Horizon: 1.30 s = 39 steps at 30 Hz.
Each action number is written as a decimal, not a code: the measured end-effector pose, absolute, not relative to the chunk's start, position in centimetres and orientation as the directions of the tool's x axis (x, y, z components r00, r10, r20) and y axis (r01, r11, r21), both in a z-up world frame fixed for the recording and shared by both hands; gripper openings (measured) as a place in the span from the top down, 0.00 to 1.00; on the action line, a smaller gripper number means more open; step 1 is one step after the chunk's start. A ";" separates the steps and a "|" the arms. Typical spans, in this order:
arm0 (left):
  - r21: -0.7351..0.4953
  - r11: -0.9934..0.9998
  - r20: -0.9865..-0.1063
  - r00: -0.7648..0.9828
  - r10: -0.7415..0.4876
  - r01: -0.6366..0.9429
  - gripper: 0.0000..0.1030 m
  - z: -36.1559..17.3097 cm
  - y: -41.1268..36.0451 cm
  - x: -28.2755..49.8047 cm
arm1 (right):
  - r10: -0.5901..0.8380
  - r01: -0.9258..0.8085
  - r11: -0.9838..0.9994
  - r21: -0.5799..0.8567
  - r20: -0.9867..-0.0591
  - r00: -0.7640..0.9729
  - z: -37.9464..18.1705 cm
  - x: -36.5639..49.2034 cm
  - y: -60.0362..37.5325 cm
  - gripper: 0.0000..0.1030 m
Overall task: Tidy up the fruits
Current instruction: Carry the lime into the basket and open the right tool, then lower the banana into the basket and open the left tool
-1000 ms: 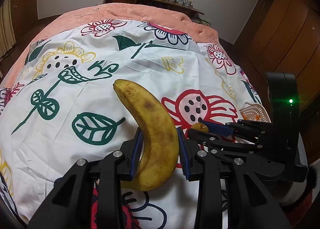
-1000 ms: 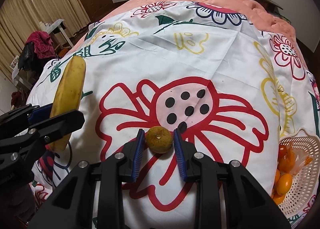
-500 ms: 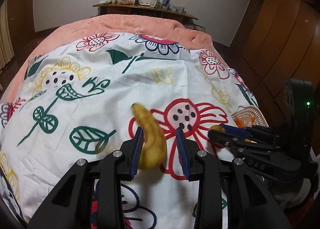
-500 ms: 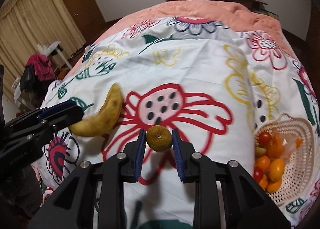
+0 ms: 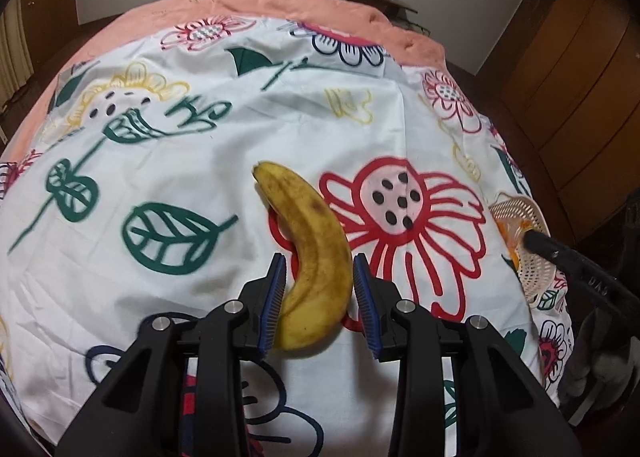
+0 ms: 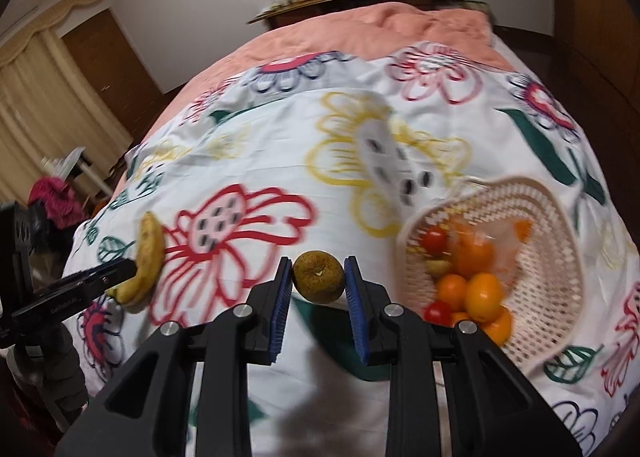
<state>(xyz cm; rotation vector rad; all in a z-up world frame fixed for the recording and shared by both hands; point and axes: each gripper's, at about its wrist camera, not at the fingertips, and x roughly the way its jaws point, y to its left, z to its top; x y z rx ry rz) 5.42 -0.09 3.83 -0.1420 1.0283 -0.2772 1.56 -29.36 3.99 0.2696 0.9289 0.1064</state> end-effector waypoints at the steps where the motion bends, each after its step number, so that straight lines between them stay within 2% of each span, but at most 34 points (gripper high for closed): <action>1: -0.246 0.956 -0.827 0.479 -0.294 0.162 0.65 3.6 -0.2 5.5 | 0.192 0.047 0.961 0.274 -0.777 0.599 3.9 1.3 -30.2 0.74; 8: -0.218 0.960 -0.842 0.463 -0.276 0.175 0.64 2.8 -1.0 6.2 | 0.118 0.175 0.944 0.279 -0.784 0.610 3.0 -0.1 -35.0 0.73; 20: -0.158 0.967 -0.849 0.472 -0.237 0.201 0.66 2.4 -2.3 7.1 | 0.081 0.263 0.919 0.295 -0.792 0.605 1.2 -1.0 -38.1 0.73; 30: -0.188 0.936 -0.819 0.478 -0.317 0.297 0.67 5.1 -4.9 5.7 | 0.087 0.273 0.906 0.325 -0.771 0.630 1.5 -1.5 -38.9 0.73; 39: -0.197 0.884 -0.810 0.437 -0.390 0.425 0.68 7.2 -11.1 5.4 | 0.098 0.285 0.886 0.365 -0.749 0.655 1.3 -2.4 -40.7 0.73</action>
